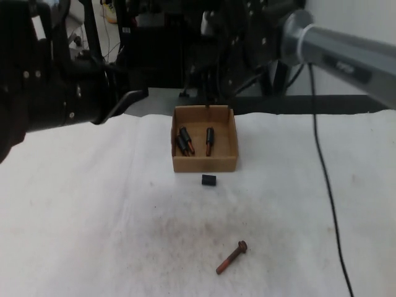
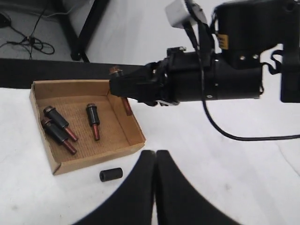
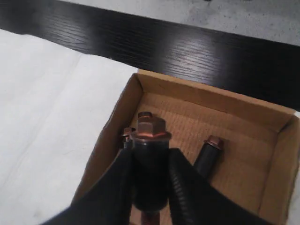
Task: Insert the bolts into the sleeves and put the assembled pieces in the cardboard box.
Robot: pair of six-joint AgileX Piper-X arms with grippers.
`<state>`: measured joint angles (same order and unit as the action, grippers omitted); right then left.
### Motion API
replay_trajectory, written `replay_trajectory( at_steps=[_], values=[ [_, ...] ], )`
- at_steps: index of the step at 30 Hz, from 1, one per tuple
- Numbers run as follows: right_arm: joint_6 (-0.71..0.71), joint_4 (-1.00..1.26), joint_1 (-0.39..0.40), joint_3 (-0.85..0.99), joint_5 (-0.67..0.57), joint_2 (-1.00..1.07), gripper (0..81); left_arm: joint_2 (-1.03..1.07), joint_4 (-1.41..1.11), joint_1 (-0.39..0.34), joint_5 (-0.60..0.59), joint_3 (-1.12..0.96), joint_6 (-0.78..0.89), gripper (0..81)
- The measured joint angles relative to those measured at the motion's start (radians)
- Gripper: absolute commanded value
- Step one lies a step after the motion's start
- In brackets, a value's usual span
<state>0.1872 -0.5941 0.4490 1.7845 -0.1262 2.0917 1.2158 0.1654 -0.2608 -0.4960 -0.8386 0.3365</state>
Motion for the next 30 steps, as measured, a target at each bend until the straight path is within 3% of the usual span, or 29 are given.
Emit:
replay_trajectory(
  at_steps=[6,13,20,24,28,30],
  values=[
    [-0.003,-0.046,0.000,0.133,0.000,0.154,7.7,0.000,0.006,0.000,-0.054,0.000,0.000,0.3],
    [-0.002,-0.046,0.000,0.166,0.000,0.195,29.9,0.000,0.006,0.000,-0.068,0.000,0.000,0.3],
    [-0.002,-0.042,-0.007,0.171,0.000,0.195,32.7,0.000,0.006,0.000,-0.068,0.000,0.000,0.3],
    [-0.002,-0.059,-0.007,0.177,0.000,0.191,24.2,0.000,0.006,0.000,-0.071,0.000,0.000,0.3],
    [-0.004,-0.185,-0.009,0.206,0.000,0.163,1.3,0.000,0.006,0.000,-0.134,0.003,-0.071,0.3],
    [-0.049,-0.345,-0.009,0.211,0.000,0.110,0.5,0.000,0.014,0.000,-0.159,0.003,-0.103,0.3]
  ],
)
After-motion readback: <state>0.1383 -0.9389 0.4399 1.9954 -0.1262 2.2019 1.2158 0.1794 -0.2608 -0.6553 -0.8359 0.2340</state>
